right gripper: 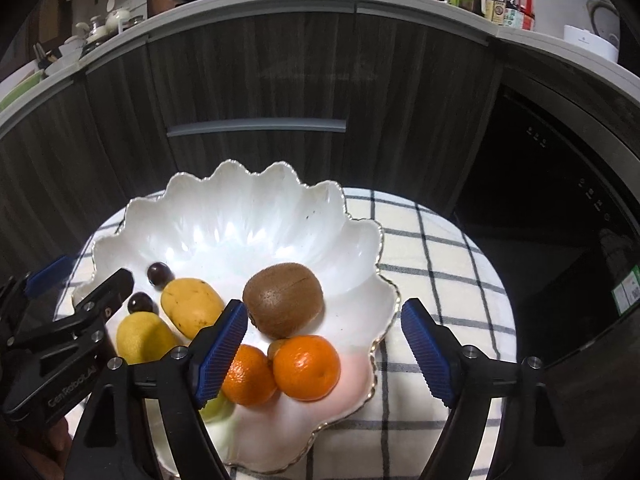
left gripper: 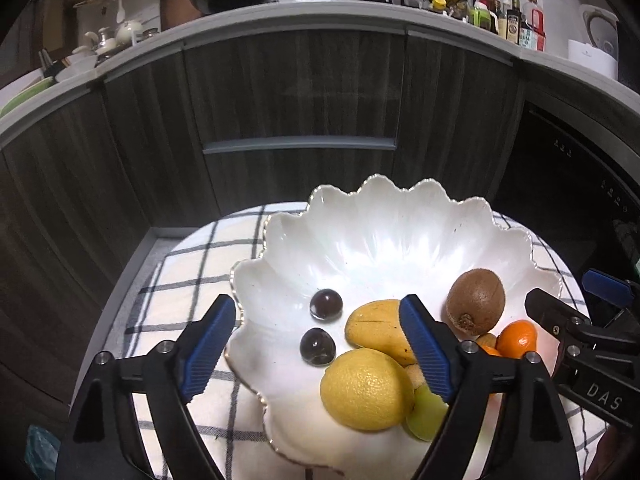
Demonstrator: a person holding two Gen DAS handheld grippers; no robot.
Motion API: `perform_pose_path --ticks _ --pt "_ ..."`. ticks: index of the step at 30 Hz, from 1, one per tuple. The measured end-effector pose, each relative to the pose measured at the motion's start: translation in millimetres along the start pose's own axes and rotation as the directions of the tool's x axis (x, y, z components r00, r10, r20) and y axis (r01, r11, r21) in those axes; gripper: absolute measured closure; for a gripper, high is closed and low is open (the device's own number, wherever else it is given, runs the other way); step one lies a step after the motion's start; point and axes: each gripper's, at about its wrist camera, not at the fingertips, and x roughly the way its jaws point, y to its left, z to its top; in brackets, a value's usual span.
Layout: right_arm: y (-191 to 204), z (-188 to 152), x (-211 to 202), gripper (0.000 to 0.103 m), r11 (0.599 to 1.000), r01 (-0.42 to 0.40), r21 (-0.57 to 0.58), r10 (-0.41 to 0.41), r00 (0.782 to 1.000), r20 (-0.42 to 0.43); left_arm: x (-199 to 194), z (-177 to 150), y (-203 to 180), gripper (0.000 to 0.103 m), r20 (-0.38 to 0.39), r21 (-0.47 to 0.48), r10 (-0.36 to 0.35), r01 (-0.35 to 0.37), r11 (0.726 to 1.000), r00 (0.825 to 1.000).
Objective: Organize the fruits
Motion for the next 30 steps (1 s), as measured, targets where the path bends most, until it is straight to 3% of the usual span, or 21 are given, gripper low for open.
perform_pose_path --ticks 4,14,30 --pt "-1 -1 -16 0.015 1.000 0.008 0.009 -0.008 1.000 0.027 -17 1 2 0.010 0.026 -0.010 0.017 -0.017 1.000 1.000" --pt "2 -7 -83 0.015 1.000 0.015 0.023 -0.018 0.993 0.113 -81 0 9 0.003 0.069 -0.022 0.044 -0.043 0.999 0.997" --pt "-8 -43 -174 0.015 0.998 -0.011 0.066 0.000 0.984 0.175 -179 -24 7 0.003 0.088 -0.025 0.060 -0.058 0.998 0.994"
